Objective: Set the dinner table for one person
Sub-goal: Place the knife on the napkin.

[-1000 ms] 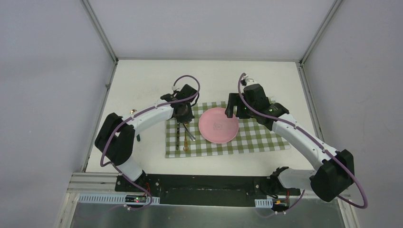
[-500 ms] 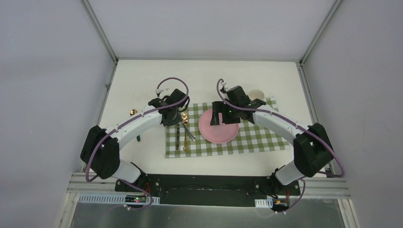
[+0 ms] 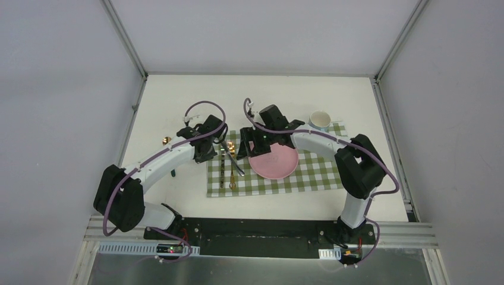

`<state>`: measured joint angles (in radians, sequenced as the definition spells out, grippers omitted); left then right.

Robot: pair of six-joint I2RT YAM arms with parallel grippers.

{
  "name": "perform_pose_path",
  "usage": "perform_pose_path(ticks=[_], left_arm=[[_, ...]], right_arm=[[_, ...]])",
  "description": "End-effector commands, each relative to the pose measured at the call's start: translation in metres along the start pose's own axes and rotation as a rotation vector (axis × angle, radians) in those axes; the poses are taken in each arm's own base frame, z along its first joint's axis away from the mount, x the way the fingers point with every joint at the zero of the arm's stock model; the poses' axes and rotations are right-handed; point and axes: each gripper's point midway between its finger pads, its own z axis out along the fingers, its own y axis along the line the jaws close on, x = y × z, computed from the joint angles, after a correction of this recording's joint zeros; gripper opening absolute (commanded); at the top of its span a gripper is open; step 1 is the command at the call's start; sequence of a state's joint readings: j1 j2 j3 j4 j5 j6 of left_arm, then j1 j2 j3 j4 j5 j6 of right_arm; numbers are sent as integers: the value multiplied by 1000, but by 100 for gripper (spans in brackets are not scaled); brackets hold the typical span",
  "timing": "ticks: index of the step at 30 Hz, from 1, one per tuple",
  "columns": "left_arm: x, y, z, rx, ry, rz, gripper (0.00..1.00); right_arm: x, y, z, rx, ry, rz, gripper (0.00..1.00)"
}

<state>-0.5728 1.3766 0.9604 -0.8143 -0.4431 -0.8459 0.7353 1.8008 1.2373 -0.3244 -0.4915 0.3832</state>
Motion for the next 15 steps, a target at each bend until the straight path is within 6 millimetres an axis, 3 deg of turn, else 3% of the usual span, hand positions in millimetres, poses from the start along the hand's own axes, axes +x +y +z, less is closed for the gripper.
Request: perform_pose_path(ticks=[1, 15], left_arm=[[-10, 7, -8, 19, -33, -34, 0], [-12, 11, -15, 54, -32, -49, 0]], right_arm=[[-24, 35, 10, -197, -64, -44, 78], [-37, 35, 52, -247, -66, -48, 71]])
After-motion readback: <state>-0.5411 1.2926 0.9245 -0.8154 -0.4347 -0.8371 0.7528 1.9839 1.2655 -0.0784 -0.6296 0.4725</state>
